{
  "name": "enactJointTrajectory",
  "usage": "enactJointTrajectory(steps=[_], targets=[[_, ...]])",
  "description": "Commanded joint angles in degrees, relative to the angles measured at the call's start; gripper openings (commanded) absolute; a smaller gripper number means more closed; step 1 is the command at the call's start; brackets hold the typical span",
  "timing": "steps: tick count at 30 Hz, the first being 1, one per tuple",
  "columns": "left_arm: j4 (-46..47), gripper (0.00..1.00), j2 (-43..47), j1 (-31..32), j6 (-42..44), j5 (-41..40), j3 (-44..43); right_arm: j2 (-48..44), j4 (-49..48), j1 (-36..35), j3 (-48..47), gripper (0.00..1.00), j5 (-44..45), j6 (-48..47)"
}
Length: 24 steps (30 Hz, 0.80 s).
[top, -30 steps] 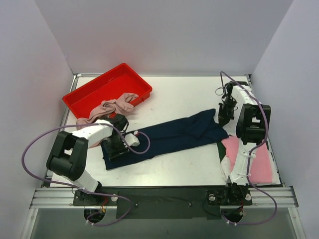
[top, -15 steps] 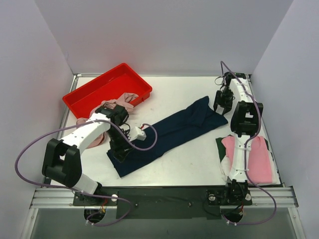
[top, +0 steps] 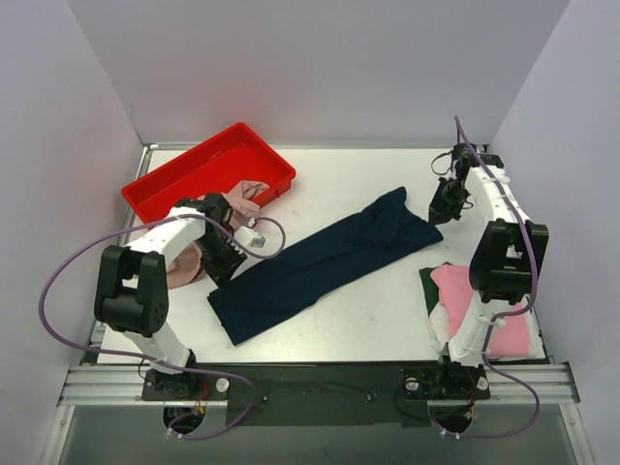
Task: Fold and stack the t-shirts
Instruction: Rotate the tshirt 60 degrees
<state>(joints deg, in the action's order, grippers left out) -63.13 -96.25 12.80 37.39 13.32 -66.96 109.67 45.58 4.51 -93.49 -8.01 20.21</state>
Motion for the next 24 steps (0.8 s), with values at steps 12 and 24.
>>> enactJointTrajectory(steps=[12, 24], targets=[[0.03, 0.42, 5.62, 11.59, -0.55, -2.76, 12.38, 28.37, -1.21, -0.82, -18.86, 0.00, -7.64, 18.71], [-7.36, 0.52, 13.62, 21.22, 2.60, 3.91, 0.50, 30.71, -17.37, -0.21, -41.96, 0.22, -16.44, 26.03]])
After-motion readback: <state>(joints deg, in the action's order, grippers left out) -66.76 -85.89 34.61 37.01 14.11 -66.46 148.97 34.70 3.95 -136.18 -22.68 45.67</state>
